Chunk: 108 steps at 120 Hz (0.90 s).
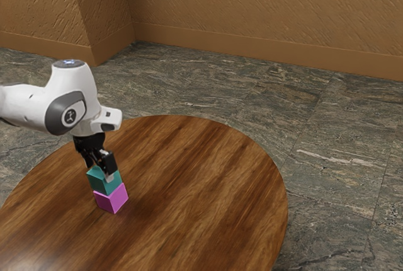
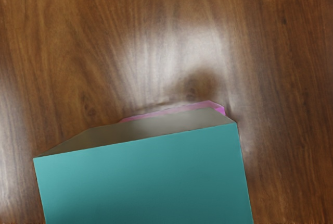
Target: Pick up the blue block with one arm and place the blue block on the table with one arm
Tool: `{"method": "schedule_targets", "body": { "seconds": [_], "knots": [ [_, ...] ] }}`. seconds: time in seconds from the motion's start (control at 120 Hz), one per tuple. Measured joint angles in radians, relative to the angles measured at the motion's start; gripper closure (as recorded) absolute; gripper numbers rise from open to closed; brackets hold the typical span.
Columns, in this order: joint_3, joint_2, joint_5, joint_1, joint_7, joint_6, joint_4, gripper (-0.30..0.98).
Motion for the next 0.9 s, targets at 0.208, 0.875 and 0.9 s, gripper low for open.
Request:
{"method": "schedule_targets", "body": {
  "seconds": [0.208,0.875,0.9],
  "knots": [
    [-0.003,0.044,-0.003,0.000,0.013,0.011,0.013,0.00],
    [-0.024,0.004,0.001,0.020,0.029,0.032,0.014,0.33],
    [-0.033,-0.003,0.002,0.022,0.029,0.031,0.015,0.33]
  ]
}}
